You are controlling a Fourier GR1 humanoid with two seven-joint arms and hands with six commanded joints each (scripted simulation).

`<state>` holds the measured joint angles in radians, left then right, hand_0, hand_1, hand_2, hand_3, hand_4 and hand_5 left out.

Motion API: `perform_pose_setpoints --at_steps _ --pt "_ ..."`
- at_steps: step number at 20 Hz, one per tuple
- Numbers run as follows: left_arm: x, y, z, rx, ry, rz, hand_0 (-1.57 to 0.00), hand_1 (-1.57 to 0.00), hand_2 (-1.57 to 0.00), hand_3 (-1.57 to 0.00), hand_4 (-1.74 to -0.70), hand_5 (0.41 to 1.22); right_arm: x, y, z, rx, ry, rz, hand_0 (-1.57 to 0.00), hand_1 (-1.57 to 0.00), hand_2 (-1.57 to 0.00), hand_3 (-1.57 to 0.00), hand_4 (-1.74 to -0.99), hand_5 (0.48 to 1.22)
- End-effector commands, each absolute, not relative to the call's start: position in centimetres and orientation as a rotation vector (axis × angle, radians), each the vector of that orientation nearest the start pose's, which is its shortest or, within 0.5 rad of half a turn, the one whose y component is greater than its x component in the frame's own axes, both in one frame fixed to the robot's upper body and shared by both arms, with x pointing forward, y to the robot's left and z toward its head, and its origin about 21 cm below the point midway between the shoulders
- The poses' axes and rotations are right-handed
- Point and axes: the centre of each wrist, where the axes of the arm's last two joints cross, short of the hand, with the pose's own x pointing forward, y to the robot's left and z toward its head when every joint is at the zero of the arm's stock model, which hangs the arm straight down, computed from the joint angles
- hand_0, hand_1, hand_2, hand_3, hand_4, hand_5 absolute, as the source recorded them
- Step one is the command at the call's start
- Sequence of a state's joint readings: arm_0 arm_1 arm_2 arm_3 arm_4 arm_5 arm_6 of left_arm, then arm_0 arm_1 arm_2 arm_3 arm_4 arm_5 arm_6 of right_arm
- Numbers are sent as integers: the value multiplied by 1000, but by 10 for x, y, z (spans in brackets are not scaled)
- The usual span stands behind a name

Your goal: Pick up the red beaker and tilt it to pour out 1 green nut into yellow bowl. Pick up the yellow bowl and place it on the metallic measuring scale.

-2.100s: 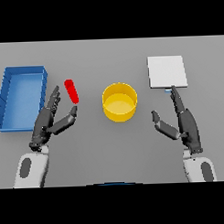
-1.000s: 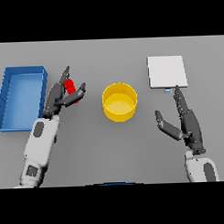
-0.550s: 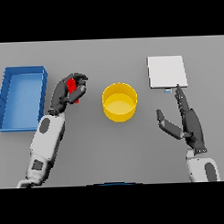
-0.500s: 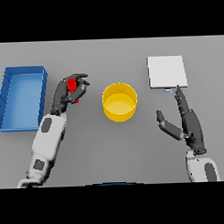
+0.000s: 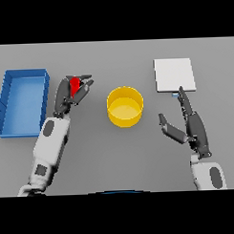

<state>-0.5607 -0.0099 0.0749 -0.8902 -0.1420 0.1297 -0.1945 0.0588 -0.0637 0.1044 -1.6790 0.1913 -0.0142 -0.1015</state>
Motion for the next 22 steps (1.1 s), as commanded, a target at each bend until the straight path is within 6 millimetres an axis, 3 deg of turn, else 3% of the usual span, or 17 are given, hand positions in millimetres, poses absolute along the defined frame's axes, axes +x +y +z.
perform_pose_setpoints --at_steps 1,6,10,15,20,22 --pt "371 176 -9 104 -1622 -190 -1510 -1511 -1512 -1512 -1679 1103 234 -226 10 -155 -1711 272 1 1 1 1 -1263 671" --pt "375 170 29 156 -1715 -281 -1551 -1551 -1552 -1552 -1721 1101 233 -222 13 -163 -1738 273 1 1 1 1 -1245 673" --pt "382 163 56 274 -1684 -622 -1563 -1563 -1563 -1563 -1733 1121 230 -220 13 -195 -1721 292 1 1 1 1 -1243 691" --pt "376 161 59 301 -1659 -760 -1563 -1563 -1563 -1563 -1733 1113 227 -222 15 -190 -1708 296 1 1 1 1 -1243 710" --pt "383 139 80 547 -1637 -1172 -1568 -1568 -1568 -1568 -1738 1137 222 -219 13 -176 -1721 292 1 1 1 1 -1266 720" --pt "387 130 78 634 -1605 -1346 -1569 -1569 -1569 -1569 -1739 1152 225 -219 14 -175 -1713 293 1 1 1 1 -1267 721"
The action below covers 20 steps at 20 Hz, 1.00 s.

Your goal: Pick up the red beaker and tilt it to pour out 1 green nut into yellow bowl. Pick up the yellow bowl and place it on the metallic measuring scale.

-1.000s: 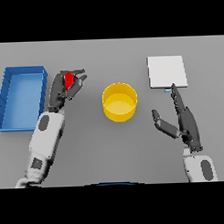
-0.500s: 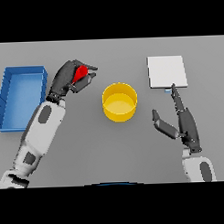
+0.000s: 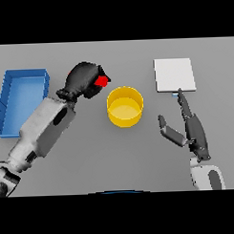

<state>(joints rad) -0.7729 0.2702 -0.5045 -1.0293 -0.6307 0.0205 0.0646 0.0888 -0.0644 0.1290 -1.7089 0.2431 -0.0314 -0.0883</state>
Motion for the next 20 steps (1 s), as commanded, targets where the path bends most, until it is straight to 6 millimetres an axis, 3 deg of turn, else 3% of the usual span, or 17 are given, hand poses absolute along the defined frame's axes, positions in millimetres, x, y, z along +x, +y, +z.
perform_pose_setpoints --at_steps 1,4,7,9,12,20 --pt "390 130 83 677 -1593 -1413 -1570 -1570 -1570 -1570 -1740 1166 225 -221 13 -170 -1710 289 1 1 1 1 -1269 722" --pt "398 120 92 771 -1535 -1637 -1570 -1570 -1570 -1570 -1740 1193 226 -220 16 -169 -1728 285 1 1 1 1 -1264 717" --pt "405 104 100 846 -1447 -1851 -1571 -1571 -1571 -1571 -1613 1206 230 -222 14 -168 -1722 270 1 1 1 1 -1258 697" --pt "408 91 110 899 -1361 -1987 -1571 -1571 -1571 -1571 -1656 1212 229 -219 11 -180 -1724 267 1 1 1 1 -1245 679" --pt "409 74 108 910 -1292 -2129 -1571 -1571 -1571 -1571 -1694 1216 227 -218 10 -175 -1713 244 1 1 1 1 -1220 657" --pt "410 51 114 1128 -1060 -2457 -1571 -1571 -1571 -1571 -1733 1220 225 -219 10 -210 -1720 262 1 1 1 1 -1183 643"
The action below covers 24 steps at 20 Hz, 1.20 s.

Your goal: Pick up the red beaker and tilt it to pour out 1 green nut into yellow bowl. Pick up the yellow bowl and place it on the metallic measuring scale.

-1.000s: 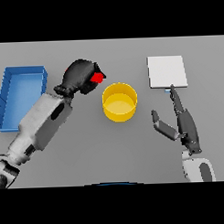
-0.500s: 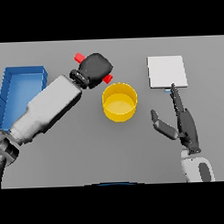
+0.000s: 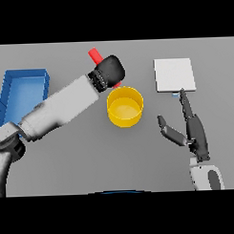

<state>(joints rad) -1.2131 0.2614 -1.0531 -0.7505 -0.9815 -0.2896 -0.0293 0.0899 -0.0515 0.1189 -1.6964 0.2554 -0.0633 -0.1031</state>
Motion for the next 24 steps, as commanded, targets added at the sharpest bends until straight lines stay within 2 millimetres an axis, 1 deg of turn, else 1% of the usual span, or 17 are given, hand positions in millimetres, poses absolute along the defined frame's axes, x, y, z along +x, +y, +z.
perform_pose_setpoints --at_steps 1,3,4,6,8,9,10,12,15,16,17,18,20,22,23,24 --pt "410 48 114 -1305 1197 2841 -1571 -1571 -1571 -1571 -1734 1220 229 -216 13 -210 -1720 249 1 1 1 1 -1179 635" --pt "409 45 110 -1265 1129 2792 -1571 -1571 -1571 -1571 -1735 1221 226 -217 10 -203 -1723 243 1 1 1 1 -1179 627" --pt "409 44 109 -1266 1063 2754 -1571 -1571 -1571 -1571 -1735 1221 227 -218 10 -219 -1718 245 1 1 1 1 -1169 624" --pt "409 35 115 -1297 962 2689 -1571 -1571 -1571 -1571 -1735 1221 231 -215 15 -209 -1721 241 1 1 1 1 -1164 625" --pt "407 28 111 -1283 898 2639 -1571 -1571 -1571 -1571 -1734 1221 231 -219 14 -220 -1718 243 1 1 1 1 -1162 627" --pt "405 25 107 -1275 871 2624 -1571 -1571 -1571 -1571 -1734 1221 228 -220 12 -227 -1716 258 1 1 1 1 -1153 627" --pt "405 22 106 -1282 847 2594 -1571 -1571 -1571 -1571 -1733 1221 227 -218 11 -227 -1717 269 1 1 1 1 -1157 629" --pt "406 20 111 -1302 793 2563 -1571 -1571 -1571 -1571 -1730 1221 228 -223 10 -238 -1717 265 1 1 1 1 -1161 634" --pt "403 13 111 -1280 732 2513 -1571 -1571 -1571 -1571 -1722 1221 227 -218 12 -241 -1729 258 1 1 1 1 -1154 634" --pt "403 10 115 -1286 719 2499 -1571 -1571 -1571 -1571 -1720 1221 227 -218 11 -246 -1726 258 1 1 1 1 -1151 634" --pt "404 12 118 -1291 700 2489 -1571 -1571 -1571 -1571 -1720 1221 225 -218 12 -229 -1736 254 1 1 1 1 -1154 635" --pt "407 10 126 -1283 684 2471 -1571 -1571 -1571 -1571 -1721 1221 223 -219 14 -224 -1749 243 1 1 1 1 -1152 635" --pt "415 6 152 -1326 673 2443 -1571 -1571 -1571 -1571 -1721 1221 226 -218 12 -214 -1735 240 1 1 1 1 -1157 638" --pt "426 10 183 -1430 649 2375 -1571 -1571 -1571 -1571 -1722 1221 227 -218 10 -207 -1742 253 1 1 1 1 -1150 649" --pt "430 11 198 -1468 676 2371 -1571 -1571 -1571 -1571 -1725 1221 228 -216 11 -209 -1752 258 1 1 1 1 -1154 654" --pt "437 17 218 -1516 724 2371 -1571 -1571 -1571 -1365 -1728 1221 228 -215 11 -211 -1764 262 1 1 1 1 -1156 659"
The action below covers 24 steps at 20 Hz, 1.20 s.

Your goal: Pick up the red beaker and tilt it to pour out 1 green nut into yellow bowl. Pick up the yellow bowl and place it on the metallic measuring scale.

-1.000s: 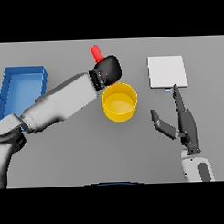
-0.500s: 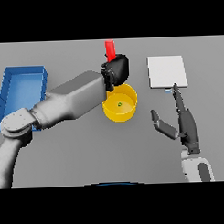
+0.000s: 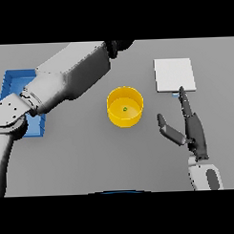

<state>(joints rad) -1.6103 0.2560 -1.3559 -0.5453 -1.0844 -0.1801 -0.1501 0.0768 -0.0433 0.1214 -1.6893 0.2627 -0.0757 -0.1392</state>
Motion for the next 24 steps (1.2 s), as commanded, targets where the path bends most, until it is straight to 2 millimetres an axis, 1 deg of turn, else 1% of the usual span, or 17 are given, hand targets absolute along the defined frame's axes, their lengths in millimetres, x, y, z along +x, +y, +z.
perform_pose_setpoints --at_steps 1,3,5,6,7,9,11,12,13,14,16,18,19,20,22,23,24 --pt "443 23 237 -1567 754 2357 -1571 -1571 -1571 -1179 -1731 1221 230 -214 13 -215 -1761 265 1 1 1 1 -1160 660" --pt "455 40 273 -1740 874 2374 -1571 -1571 -1571 -1320 -1727 1221 226 -215 9 -209 -1756 275 1 1 1 1 -1161 661" --pt "466 60 304 -1895 1116 2415 -1571 -1571 -1571 -1410 -1729 1221 228 -216 12 -186 -1759 265 1 1 1 1 -1156 658" --pt "469 72 315 -1956 1303 2436 -1571 -1571 -1571 -1443 -1732 1221 230 -213 13 -206 -1758 280 1 1 1 1 -1152 652" --pt "475 93 326 -2034 1498 2464 -1571 -1571 -1571 -1468 -1734 1221 232 -213 14 -236 -1751 283 1 1 1 1 -1146 641" --pt "482 132 341 -2146 1904 2431 -1571 -1571 -1571 -1417 -1736 1221 235 -212 14 -267 -1742 296 1 1 1 1 -1144 633" --pt "487 175 341 -2284 2242 2335 -1571 -1571 -1571 -1394 -1738 1221 234 -211 15 -209 -1757 275 1 1 1 1 -1129 625" --pt "489 196 336 -2300 2425 2280 -1571 -1571 -1571 -1430 -1739 1221 234 -208 12 -178 -1764 269 1 1 1 1 -1110 623" --pt "489 216 333 -2366 2588 2185 -1571 -1571 -1571 -1458 -1739 1221 234 -209 12 -148 -1771 256 1 1 1 1 -1093 623" --pt "490 239 323 -2403 2753 2111 -1571 -1571 -1571 -1480 -1739 1221 235 -210 13 -130 -1772 248 1 1 1 1 -1083 625" --pt "489 273 294 -2510 2986 1944 -1571 -1571 -1571 -1513 -1740 1221 234 -211 13 -132 -1770 262 1 1 1 1 -1092 637" --pt "486 301 269 -2696 3119 1731 -1571 -1571 -1571 -1534 -1740 1221 236 -214 10 -131 -1763 272 1 1 1 1 -1126 651" --pt "485 308 260 -2741 3196 1644 -1571 -1571 -1571 -1541 -1740 1221 237 -213 10 -107 -1762 272 1 1 1 1 -1141 657" --pt "482 318 247 -2885 3273 1473 -1571 -1571 -1571 -1547 -1741 1221 239 -212 9 -98 -1766 281 1 1 1 1 -1148 663" --pt "479 330 235 -2951 3445 1201 -1571 -1571 -1571 -1556 -1741 1221 237 -216 10 -115 -1773 289 1 1 1 1 -1165 672" --pt "476 336 225 -2916 3535 1107 -1571 -1571 -1571 -1518 -1741 1221 238 -215 9 -124 -1776 302 1 1 1 1 -1168 680" --pt "474 342 213 -2982 3555 1043 -1571 -1571 -1571 -1488 -1741 1221 237 -215 9 -112 -1778 301 1 1 1 1 -1181 687"
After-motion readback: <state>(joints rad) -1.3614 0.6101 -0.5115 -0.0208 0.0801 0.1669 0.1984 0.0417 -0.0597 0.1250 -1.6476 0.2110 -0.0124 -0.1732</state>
